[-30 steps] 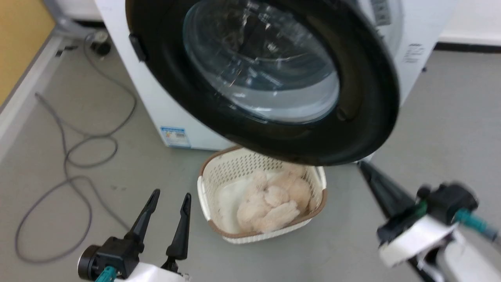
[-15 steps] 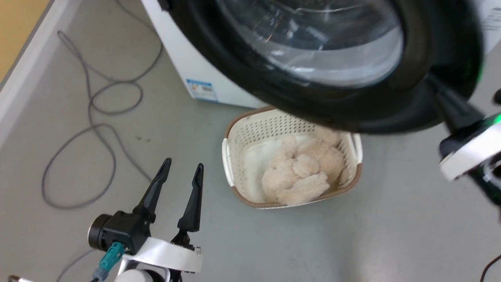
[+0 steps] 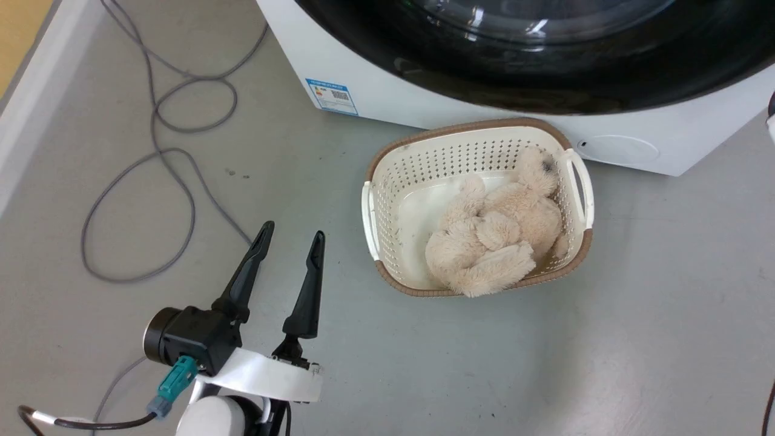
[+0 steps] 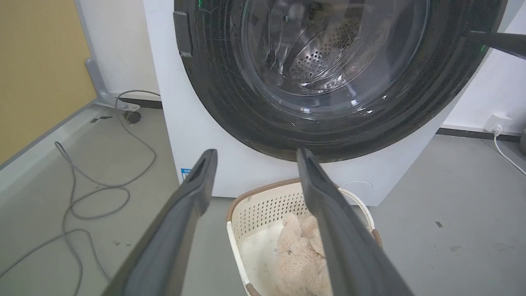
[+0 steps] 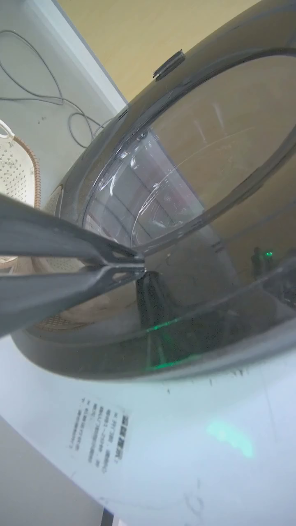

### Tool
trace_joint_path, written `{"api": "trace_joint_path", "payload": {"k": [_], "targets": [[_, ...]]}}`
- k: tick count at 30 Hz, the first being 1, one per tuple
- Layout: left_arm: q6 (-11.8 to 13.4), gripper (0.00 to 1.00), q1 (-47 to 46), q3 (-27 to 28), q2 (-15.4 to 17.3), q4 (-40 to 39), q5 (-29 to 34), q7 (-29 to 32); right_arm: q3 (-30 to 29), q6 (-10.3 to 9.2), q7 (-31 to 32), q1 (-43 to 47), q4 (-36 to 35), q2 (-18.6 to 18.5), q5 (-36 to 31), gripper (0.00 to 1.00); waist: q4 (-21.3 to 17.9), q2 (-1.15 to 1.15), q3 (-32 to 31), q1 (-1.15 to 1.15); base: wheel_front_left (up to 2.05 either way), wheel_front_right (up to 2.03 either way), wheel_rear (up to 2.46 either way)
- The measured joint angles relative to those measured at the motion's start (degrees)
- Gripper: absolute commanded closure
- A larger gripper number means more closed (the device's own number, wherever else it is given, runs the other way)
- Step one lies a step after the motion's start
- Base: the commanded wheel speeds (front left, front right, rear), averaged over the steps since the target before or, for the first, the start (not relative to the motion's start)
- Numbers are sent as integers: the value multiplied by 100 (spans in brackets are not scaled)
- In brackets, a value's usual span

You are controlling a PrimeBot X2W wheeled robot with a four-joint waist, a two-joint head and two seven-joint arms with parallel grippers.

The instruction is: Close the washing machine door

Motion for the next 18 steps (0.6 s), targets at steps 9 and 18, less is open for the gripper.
{"api": "trace_joint_path", "payload": {"k": [9, 18], "targets": [[-1, 0, -66, -7, -45, 79, -1, 0, -131, 51, -44, -341, 649, 347, -112, 100, 53, 0, 17, 0, 0, 0, 0], [-2, 0, -18, 200, -78, 207, 16, 0, 43, -3, -482, -82, 837, 414, -96, 100, -86, 0, -444, -1, 0, 0, 0]]}}
